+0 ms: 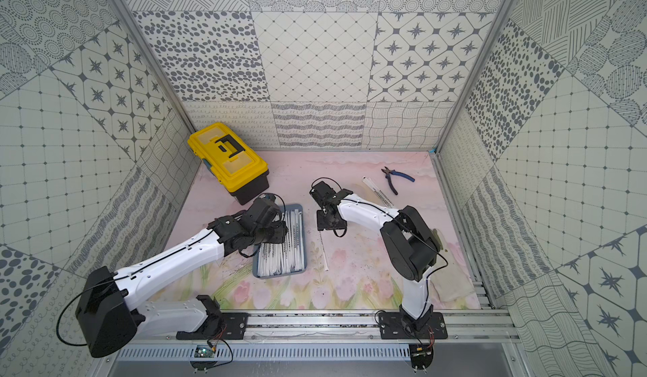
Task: Put the straws into the storage box
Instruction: Pick up the straw from the center of the board.
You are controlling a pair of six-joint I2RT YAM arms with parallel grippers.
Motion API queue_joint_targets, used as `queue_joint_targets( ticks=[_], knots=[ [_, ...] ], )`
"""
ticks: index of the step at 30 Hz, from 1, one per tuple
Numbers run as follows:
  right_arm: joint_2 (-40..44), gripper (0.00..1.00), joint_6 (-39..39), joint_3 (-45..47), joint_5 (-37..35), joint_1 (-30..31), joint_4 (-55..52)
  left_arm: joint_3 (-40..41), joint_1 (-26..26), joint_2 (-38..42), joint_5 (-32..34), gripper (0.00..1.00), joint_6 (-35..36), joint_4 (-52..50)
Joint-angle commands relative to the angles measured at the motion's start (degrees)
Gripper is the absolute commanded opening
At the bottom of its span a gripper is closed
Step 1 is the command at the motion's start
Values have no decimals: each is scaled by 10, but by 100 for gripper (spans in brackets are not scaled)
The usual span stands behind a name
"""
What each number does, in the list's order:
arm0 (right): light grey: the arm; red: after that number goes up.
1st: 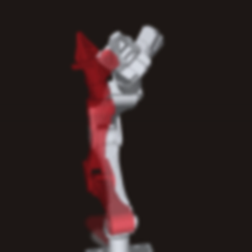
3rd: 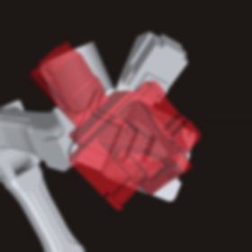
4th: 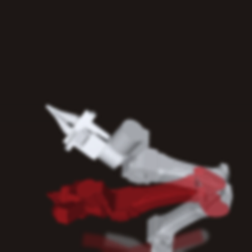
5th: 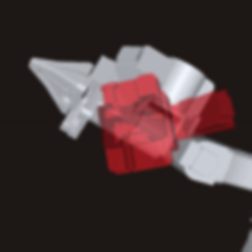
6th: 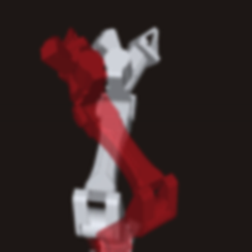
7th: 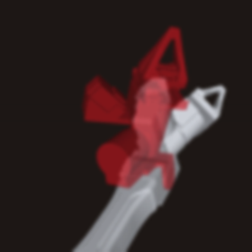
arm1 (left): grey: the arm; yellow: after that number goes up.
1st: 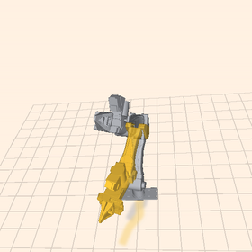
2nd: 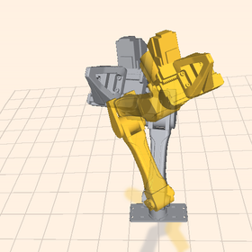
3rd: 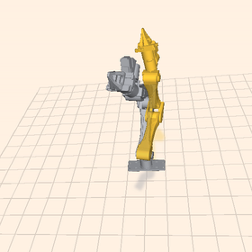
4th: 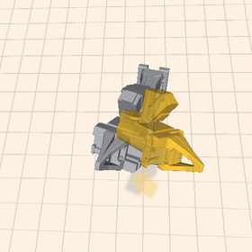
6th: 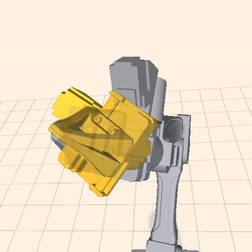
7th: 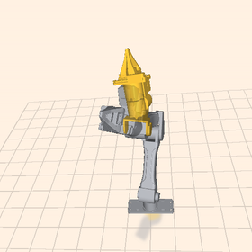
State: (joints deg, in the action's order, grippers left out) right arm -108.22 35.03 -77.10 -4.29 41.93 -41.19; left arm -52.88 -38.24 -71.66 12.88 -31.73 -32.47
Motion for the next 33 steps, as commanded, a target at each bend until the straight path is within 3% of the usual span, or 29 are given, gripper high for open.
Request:
queue_joint_targets(
  ticks=[1,6,20,28,33],
  knots=[
    [-30,52,37,-15,6,10,34,13,13,14,6,61,7,-14],
    [-53,43,16,-42,8,32,31,17,13,12,3,61,10,-12],
    [-100,37,-36,-65,-57,68,-9,19,22,13,-2,61,13,-9],
    [-85,13,-47,-67,-107,79,-17,15,25,15,0,61,15,-12],
    [-45,9,-49,-75,-137,85,-34,14,50,38,9,61,24,-30]
  ],
)
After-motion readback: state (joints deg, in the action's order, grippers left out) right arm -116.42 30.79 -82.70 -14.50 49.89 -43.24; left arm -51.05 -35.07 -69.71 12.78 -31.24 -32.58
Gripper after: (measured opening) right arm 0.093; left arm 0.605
